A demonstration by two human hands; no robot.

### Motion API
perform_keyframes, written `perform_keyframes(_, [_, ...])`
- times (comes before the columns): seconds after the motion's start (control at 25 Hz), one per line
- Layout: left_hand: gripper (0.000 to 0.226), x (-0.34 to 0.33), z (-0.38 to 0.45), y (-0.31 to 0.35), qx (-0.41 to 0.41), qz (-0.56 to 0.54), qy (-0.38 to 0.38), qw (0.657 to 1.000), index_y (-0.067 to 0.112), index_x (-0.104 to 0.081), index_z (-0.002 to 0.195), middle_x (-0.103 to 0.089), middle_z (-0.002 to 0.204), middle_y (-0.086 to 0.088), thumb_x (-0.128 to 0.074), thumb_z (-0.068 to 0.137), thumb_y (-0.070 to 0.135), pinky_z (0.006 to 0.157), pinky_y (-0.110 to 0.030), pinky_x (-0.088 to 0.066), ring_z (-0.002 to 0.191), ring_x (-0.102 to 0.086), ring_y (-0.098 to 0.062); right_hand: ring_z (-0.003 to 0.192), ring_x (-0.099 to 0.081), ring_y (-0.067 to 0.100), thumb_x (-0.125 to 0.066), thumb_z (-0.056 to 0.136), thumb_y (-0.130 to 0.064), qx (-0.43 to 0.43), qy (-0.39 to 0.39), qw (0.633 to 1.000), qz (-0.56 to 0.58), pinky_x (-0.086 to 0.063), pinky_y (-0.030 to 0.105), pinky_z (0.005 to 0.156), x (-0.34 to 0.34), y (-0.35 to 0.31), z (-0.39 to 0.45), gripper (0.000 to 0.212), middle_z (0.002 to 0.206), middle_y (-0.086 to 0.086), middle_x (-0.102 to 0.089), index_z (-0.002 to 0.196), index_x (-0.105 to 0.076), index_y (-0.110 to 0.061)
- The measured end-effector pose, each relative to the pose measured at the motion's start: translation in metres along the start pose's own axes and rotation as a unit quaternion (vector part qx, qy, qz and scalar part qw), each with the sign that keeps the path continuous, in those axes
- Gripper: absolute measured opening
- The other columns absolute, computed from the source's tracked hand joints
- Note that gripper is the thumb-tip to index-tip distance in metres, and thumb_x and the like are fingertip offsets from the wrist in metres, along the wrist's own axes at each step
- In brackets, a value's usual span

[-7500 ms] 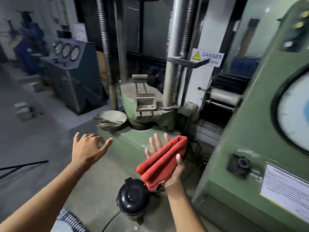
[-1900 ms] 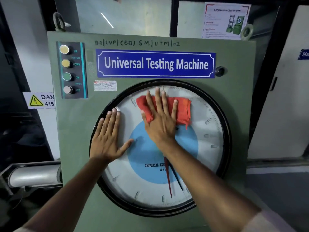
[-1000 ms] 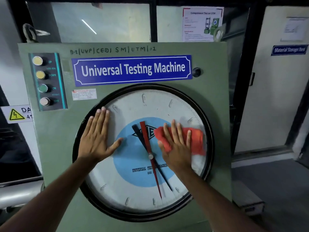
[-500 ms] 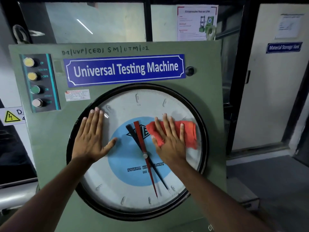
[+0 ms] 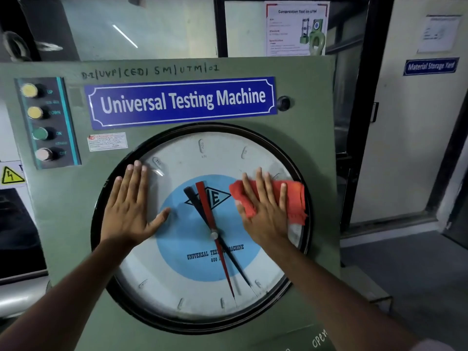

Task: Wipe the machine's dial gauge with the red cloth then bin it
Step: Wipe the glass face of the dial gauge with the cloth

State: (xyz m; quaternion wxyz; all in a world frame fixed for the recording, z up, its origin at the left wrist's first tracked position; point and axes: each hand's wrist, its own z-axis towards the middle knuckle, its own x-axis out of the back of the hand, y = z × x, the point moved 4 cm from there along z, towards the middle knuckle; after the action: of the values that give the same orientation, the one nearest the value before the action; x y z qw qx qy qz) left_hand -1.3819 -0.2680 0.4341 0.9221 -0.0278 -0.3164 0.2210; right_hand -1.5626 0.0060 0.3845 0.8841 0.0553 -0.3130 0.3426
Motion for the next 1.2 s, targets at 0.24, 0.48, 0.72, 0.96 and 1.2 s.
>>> perform_keyframes(0.24, [0.108, 0.003, 0.0, 0.002, 0.008, -0.007, -0.001, 1.0, 0.006, -0.001, 0.171, 0.004, 0.181, -0.01, -0.033, 0.094, 0.074, 0.136, -0.04, 0.002, 0.169, 0.002, -0.025, 0.169, -0.009, 0.022, -0.029, 0.11, -0.056, -0.013, 0.023, 1.0, -0.002, -0.009, 0.063, 0.133, 0.004, -0.015, 0.028, 0.069, 0.183, 0.003, -0.006, 0.173, -0.013, -0.034])
perform_keyframes(0.48, [0.109, 0.007, 0.0, 0.005, 0.009, -0.008, -0.016, 1.0, 0.004, -0.002, 0.171, 0.002, 0.18, -0.013, -0.033, 0.094, 0.074, 0.136, -0.04, 0.003, 0.169, -0.001, -0.027, 0.169, -0.009, 0.023, -0.029, 0.109, -0.057, 0.01, 0.013, 1.0, 0.01, -0.011, 0.065, 0.132, 0.007, -0.022, 0.03, 0.071, 0.183, 0.004, -0.005, 0.173, -0.01, -0.034])
perform_keyframes(0.72, [0.108, 0.006, 0.001, 0.003, 0.009, -0.006, -0.005, 1.0, 0.005, -0.002, 0.171, 0.001, 0.181, -0.012, -0.035, 0.094, 0.073, 0.136, -0.038, 0.004, 0.169, -0.001, -0.027, 0.169, -0.006, 0.023, -0.032, 0.11, -0.056, -0.007, 0.035, 0.999, 0.009, -0.015, 0.063, 0.132, -0.008, -0.019, 0.008, 0.071, 0.183, 0.003, -0.006, 0.174, -0.012, -0.032])
perform_keyframes(0.96, [0.108, 0.006, 0.0, 0.003, 0.001, -0.005, -0.002, 1.0, 0.006, 0.0, 0.172, 0.0, 0.18, -0.014, -0.035, 0.095, 0.073, 0.136, -0.039, 0.004, 0.169, -0.002, -0.028, 0.168, -0.011, 0.022, -0.029, 0.109, -0.059, 0.004, 0.043, 0.999, 0.015, -0.016, 0.064, 0.132, -0.008, -0.009, 0.012, 0.071, 0.182, 0.004, -0.01, 0.173, -0.017, -0.031])
perform_keyframes(1.2, [0.107, 0.002, 0.0, 0.0, -0.001, 0.0, 0.01, 1.0, 0.008, 0.002, 0.172, 0.004, 0.181, -0.01, -0.035, 0.095, 0.073, 0.137, -0.04, 0.002, 0.169, 0.004, -0.022, 0.169, -0.01, 0.025, -0.031, 0.107, -0.059, -0.042, 0.099, 0.994, 0.025, -0.006, 0.063, 0.133, 0.009, -0.041, 0.087, 0.076, 0.183, 0.006, -0.007, 0.174, -0.013, -0.028])
